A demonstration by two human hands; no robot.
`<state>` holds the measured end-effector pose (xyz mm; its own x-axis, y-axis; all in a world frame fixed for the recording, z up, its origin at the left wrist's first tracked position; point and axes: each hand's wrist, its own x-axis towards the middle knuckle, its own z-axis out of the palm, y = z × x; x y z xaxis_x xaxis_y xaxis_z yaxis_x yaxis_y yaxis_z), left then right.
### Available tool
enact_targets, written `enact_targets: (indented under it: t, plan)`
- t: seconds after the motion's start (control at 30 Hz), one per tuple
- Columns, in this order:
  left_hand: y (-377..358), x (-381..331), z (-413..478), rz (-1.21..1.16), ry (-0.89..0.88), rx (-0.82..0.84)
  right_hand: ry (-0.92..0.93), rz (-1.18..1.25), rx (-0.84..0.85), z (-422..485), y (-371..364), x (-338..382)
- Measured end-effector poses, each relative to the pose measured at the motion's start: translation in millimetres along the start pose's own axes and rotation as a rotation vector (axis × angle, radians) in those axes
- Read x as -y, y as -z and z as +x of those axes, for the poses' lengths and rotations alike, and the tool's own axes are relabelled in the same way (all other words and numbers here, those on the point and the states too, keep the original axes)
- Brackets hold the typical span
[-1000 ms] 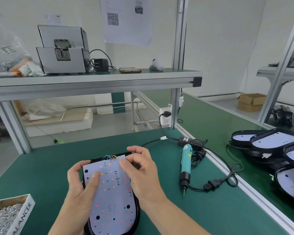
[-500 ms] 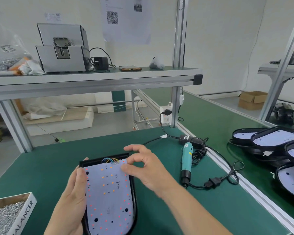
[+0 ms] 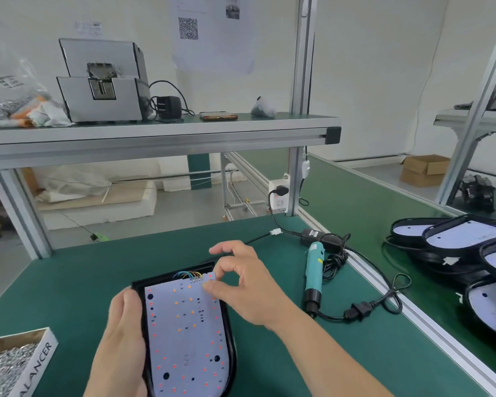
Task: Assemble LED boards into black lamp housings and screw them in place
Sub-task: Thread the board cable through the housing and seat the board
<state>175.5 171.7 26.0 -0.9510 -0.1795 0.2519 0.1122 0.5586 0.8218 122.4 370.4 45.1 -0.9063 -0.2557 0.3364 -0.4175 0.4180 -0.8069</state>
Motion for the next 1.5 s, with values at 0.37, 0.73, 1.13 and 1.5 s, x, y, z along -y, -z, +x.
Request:
enact_targets:
  t: [0.37,0.73,1.13,1.5]
  plan:
    - [-2,-1,9,-0.816,0.244,0.048,-0.120,0.684,-0.122,0,-15,-1]
    - [14,-3,6,-0.928,0.234,0.159,0.162,-0.049,0.073,-4,-26,-8]
    - [8,-5,7,-0.791,0.102,0.068,-0.145,0.331,0.134,-17,4,18]
    - [4,-13,7,-0.629,0.048,0.070,-0.197,0.579,-0.003,-24,-18,8]
